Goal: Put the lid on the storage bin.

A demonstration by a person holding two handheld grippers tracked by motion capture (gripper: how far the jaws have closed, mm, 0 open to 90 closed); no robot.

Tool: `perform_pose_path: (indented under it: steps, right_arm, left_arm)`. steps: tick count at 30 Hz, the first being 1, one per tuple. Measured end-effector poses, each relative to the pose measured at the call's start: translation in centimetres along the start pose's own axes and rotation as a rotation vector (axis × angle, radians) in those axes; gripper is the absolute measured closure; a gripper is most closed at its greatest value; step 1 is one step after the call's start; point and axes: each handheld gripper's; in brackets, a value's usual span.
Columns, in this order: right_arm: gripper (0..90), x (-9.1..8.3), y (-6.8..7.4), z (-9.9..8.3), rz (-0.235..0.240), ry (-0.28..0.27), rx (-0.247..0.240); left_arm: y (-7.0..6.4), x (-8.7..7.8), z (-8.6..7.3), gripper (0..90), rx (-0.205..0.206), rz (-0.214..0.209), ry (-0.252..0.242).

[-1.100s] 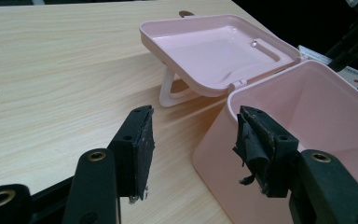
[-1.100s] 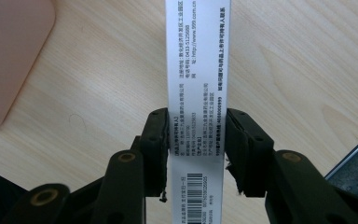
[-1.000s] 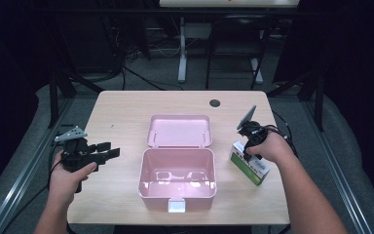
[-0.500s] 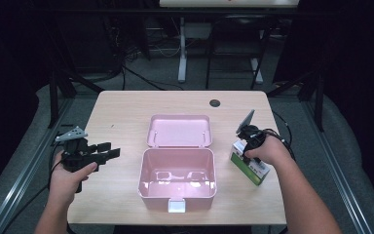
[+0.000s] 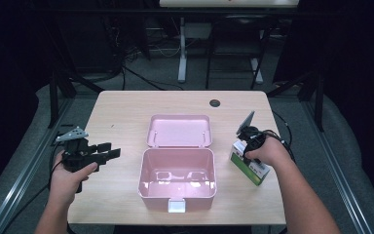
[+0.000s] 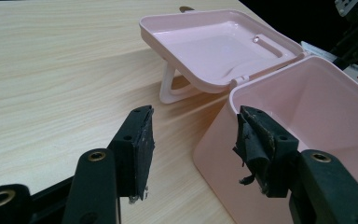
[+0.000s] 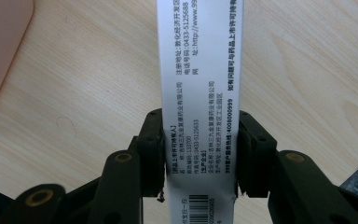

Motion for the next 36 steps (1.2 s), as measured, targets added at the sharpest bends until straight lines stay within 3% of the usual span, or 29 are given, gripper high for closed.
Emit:
perform_pose_path:
  steps: [18, 36]
  right_arm:
    - [60.9, -0.1, -0.1, 0.0, -0.001, 0.010, 0.006]
    - [61.0, -1.6, 0.4, -0.2, 0.004, 0.003, -0.015]
  left_arm:
    - [0.1, 0.0, 0.0, 45.9, -0.002, 0.000, 0.004]
    - [0.2, -0.1, -0.1, 45.5, -0.008, 0.002, -0.002]
Point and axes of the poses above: each handheld gripper's, and its own axes: x roughly forward along the jaws, z roughly out of its top, y roughly to its left
